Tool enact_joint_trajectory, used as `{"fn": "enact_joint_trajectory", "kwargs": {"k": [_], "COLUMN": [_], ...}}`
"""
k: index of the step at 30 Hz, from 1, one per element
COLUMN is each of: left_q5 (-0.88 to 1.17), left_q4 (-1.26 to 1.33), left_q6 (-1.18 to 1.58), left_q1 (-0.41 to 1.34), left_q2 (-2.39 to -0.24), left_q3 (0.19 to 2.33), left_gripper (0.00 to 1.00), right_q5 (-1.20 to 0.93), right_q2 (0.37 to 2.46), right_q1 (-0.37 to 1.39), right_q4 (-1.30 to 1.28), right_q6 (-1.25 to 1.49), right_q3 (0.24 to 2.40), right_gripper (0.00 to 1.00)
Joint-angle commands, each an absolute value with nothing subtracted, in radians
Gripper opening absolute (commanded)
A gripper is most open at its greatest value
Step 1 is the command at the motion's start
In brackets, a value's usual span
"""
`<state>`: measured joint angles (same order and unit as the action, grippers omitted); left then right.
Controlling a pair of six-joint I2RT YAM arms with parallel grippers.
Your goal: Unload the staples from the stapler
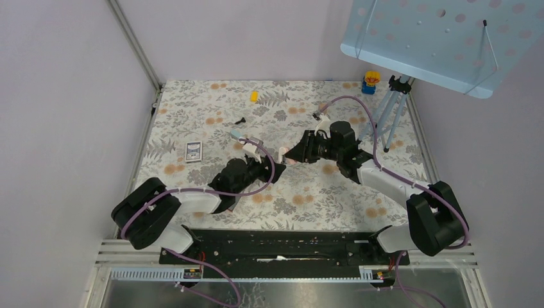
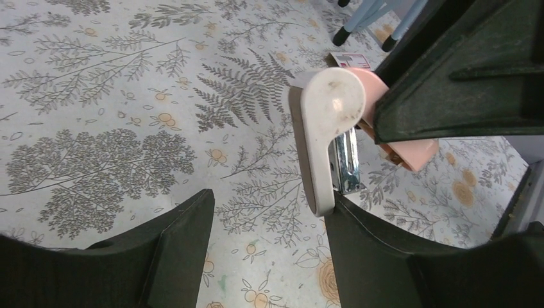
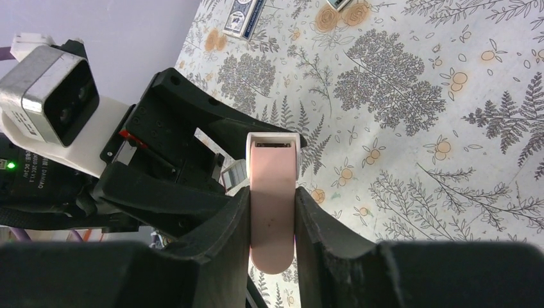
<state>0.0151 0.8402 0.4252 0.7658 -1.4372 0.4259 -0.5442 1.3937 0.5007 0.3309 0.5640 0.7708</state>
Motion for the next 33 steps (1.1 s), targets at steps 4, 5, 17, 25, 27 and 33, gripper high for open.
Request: {"fn": "enact_joint_trajectory", "kwargs": {"k": [4, 5, 17, 25, 27, 33], "left_q5": [-0.108, -0.117, -0.166, -0.166, -0.165, -0.144], "left_q4": [0.879, 0.879, 0.804, 0.785, 0.785, 0.77], "left_q6": [0.382, 0.381, 0.311, 0.295, 0.29, 0.282], "left_q1": [0.763, 0.762, 0.707, 0.664, 0.659, 0.654], "left_q2": [-1.467, -1.48, -1.68, -1.799, -1.82, -1.853], "left_q3": [0.488, 0.494, 0.682, 0.805, 0.822, 0.848], "left_gripper": [0.66, 0.66, 0.67, 0.68, 0.68, 0.68], "right_q5": [-0.541, -0.533, -0.409, -0.397, -0.397, -0.37], "right_q2": [1.344, 1.345, 1.449, 1.546, 1.562, 1.582], "right_q1": [0.494, 0.493, 0.489, 0.48, 0.479, 0.475], "right_q4": [0.257, 0.251, 0.242, 0.287, 0.288, 0.289], "right_q6": [0.463, 0.457, 0.404, 0.401, 0.4, 0.401], "right_q3": [0.769, 0.767, 0.791, 0.819, 0.828, 0.841], "right_gripper": [0.0, 0.0, 0.0, 0.0, 0.0, 0.0]}}
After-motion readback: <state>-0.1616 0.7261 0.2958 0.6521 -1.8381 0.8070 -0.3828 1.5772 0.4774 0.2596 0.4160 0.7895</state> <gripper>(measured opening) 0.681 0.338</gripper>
